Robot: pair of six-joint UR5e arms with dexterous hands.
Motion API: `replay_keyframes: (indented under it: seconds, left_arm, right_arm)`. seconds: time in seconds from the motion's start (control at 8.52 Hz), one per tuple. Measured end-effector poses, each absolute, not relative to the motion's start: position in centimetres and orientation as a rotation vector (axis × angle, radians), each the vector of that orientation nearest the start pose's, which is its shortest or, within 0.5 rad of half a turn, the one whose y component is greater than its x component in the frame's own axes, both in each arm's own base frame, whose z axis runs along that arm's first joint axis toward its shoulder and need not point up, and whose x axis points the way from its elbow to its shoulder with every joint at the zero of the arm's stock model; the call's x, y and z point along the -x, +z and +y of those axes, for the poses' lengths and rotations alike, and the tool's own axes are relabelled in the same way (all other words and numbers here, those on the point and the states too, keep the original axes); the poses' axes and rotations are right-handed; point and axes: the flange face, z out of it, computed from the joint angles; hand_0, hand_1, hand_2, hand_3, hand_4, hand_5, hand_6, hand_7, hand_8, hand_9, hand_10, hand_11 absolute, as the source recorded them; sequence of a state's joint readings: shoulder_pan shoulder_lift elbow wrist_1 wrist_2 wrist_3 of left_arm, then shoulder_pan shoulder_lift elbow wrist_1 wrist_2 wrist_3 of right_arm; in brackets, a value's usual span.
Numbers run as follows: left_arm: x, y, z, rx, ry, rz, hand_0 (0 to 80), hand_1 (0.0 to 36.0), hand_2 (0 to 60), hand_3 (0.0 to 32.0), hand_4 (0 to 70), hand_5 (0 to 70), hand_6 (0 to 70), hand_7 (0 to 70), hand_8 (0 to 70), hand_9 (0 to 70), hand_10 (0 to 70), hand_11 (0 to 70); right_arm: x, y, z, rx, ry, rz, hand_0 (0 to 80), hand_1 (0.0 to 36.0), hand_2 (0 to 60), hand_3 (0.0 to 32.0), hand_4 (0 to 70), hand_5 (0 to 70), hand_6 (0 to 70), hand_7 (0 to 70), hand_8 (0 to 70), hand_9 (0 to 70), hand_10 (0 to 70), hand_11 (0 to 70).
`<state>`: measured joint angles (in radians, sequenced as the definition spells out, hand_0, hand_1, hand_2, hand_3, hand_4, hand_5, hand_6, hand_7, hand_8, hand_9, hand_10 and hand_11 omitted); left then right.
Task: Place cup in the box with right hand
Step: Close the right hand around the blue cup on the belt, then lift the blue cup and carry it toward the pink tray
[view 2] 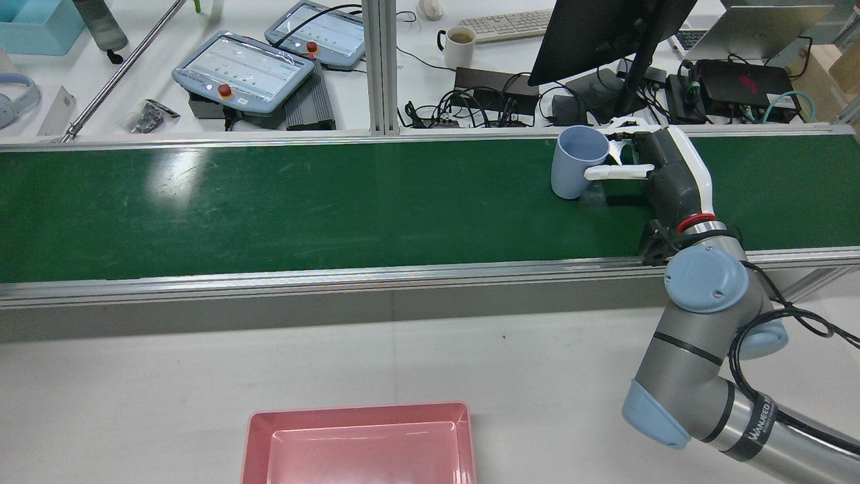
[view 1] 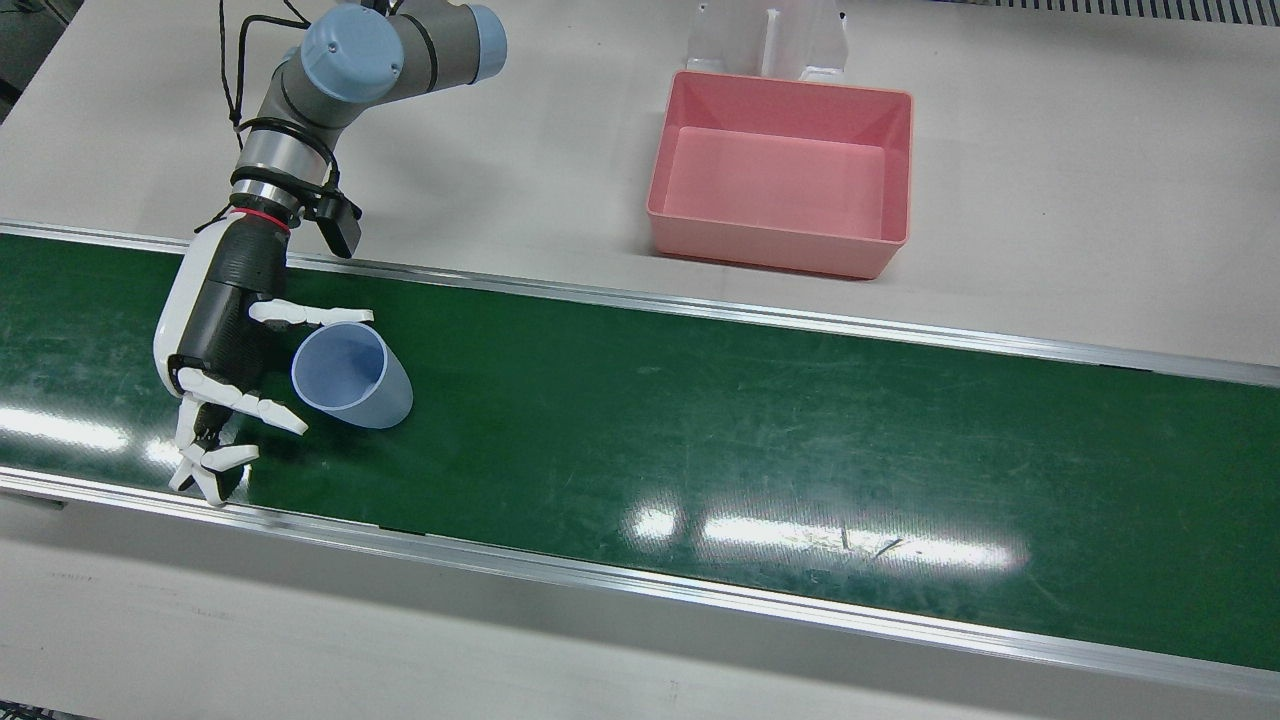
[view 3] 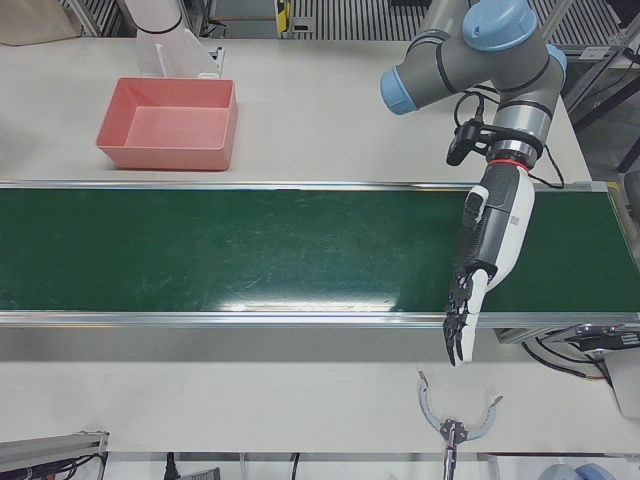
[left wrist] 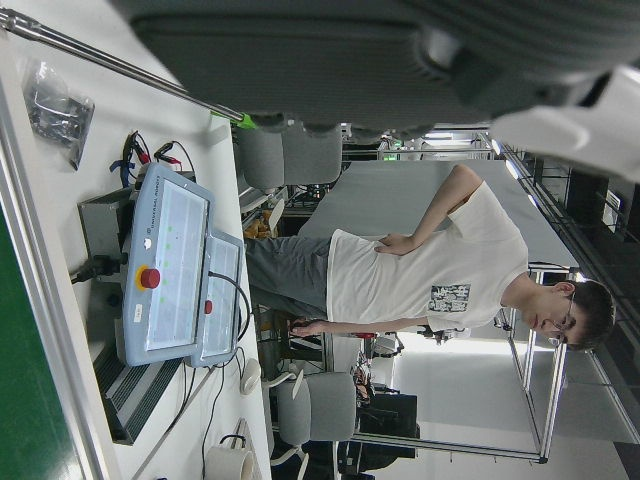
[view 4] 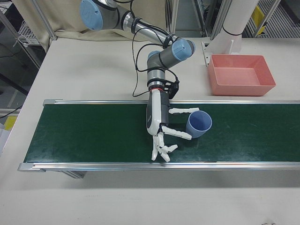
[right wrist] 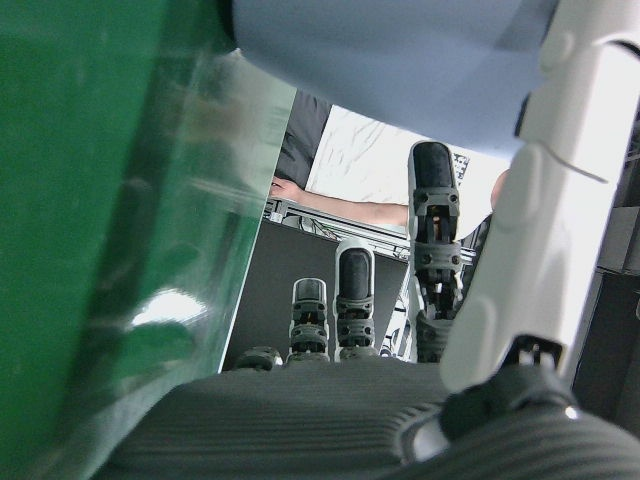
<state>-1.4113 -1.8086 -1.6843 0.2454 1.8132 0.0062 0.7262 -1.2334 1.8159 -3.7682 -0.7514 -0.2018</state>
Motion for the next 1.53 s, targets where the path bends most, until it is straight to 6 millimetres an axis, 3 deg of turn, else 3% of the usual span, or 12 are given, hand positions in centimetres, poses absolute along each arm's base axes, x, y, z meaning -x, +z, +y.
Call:
replay_keyframes:
  seconds: [0.35, 0.59, 0.7, 0.82, 0.94, 1.06, 1.17, 1.29, 1.53]
  left_arm:
    - [1.7, 53.0, -58.5, 0.395, -1.885, 2.103, 0.0, 0.0, 0.0, 0.0, 0.0, 0.0, 0.0, 0.0, 0.0, 0.0, 0.0, 0.0]
    - [1.7, 53.0, -58.5, 0.395, -1.885, 2.103, 0.0, 0.0, 0.0, 0.0, 0.0, 0.0, 0.0, 0.0, 0.0, 0.0, 0.0, 0.0]
    - [1.7, 53.0, -58.5, 0.395, -1.885, 2.103, 0.0, 0.0, 0.0, 0.0, 0.0, 0.0, 0.0, 0.0, 0.0, 0.0, 0.0, 0.0]
    - [1.7, 53.0, -58.5, 0.395, -1.885, 2.103, 0.0, 0.0, 0.0, 0.0, 0.0, 0.0, 0.0, 0.0, 0.0, 0.0, 0.0, 0.0]
    - [1.7, 53.0, -58.5, 0.395, -1.885, 2.103, 0.0, 0.0, 0.0, 0.0, 0.0, 0.0, 0.0, 0.0, 0.0, 0.0, 0.0, 0.0]
    - [1.7, 53.0, -58.5, 0.395, -1.885, 2.103, 0.0, 0.0, 0.0, 0.0, 0.0, 0.0, 0.0, 0.0, 0.0, 0.0, 0.0, 0.0]
    - [1.7, 53.0, -58.5, 0.395, -1.885, 2.103, 0.0, 0.0, 0.0, 0.0, 0.0, 0.0, 0.0, 0.0, 0.0, 0.0, 0.0, 0.0]
    - [1.7, 53.0, -58.5, 0.395, -1.885, 2.103, 0.0, 0.0, 0.0, 0.0, 0.0, 0.0, 0.0, 0.0, 0.0, 0.0, 0.0, 0.0]
    - [1.7, 53.0, -58.5, 0.395, -1.886, 2.103, 0.0, 0.0, 0.0, 0.0, 0.0, 0.0, 0.0, 0.0, 0.0, 0.0, 0.0, 0.0]
  right_arm:
    - [25.9, 44.8, -50.7, 0.244, -2.376, 2.314, 57.2, 9.1, 0.0, 0.0, 51.3, 3.4, 10.9, 58.2, 7.3, 20.9, 0.0, 0.0]
    - [25.7, 44.6, -50.7, 0.246, -2.373, 2.313, 56.9, 9.4, 0.0, 0.4, 41.3, 3.8, 10.4, 57.7, 8.0, 21.9, 0.0, 0.0]
    - [25.6, 44.6, -50.6, 0.249, -2.376, 2.311, 56.8, 9.3, 0.0, 0.0, 42.9, 3.9, 11.7, 63.5, 9.1, 24.3, 0.0, 0.0]
    - [25.4, 44.4, -50.6, 0.253, -2.376, 2.309, 59.9, 11.3, 0.0, 0.0, 55.8, 4.5, 16.0, 70.0, 12.3, 30.8, 0.0, 0.0]
    - [24.8, 44.1, -50.6, 0.265, -2.375, 2.306, 79.7, 21.5, 0.0, 0.0, 69.2, 8.1, 25.1, 70.0, 19.7, 41.7, 1.2, 3.6]
    - [23.9, 43.4, -50.5, 0.288, -2.377, 2.3, 80.0, 34.6, 8.3, 0.0, 70.0, 13.4, 34.4, 70.0, 30.6, 52.0, 8.9, 16.1]
    - [23.2, 42.8, -50.4, 0.304, -2.378, 2.295, 80.0, 36.0, 50.4, 0.0, 70.0, 17.6, 37.4, 70.0, 39.3, 61.3, 15.9, 27.0]
    - [22.7, 42.5, -50.2, 0.314, -2.379, 2.292, 80.0, 36.0, 60.0, 0.0, 70.0, 18.7, 38.9, 70.0, 44.4, 68.0, 21.3, 34.9]
    - [21.8, 41.6, -49.7, 0.32, -2.375, 2.291, 80.0, 36.0, 60.0, 0.0, 70.0, 19.5, 39.4, 70.0, 45.4, 69.2, 24.0, 39.0]
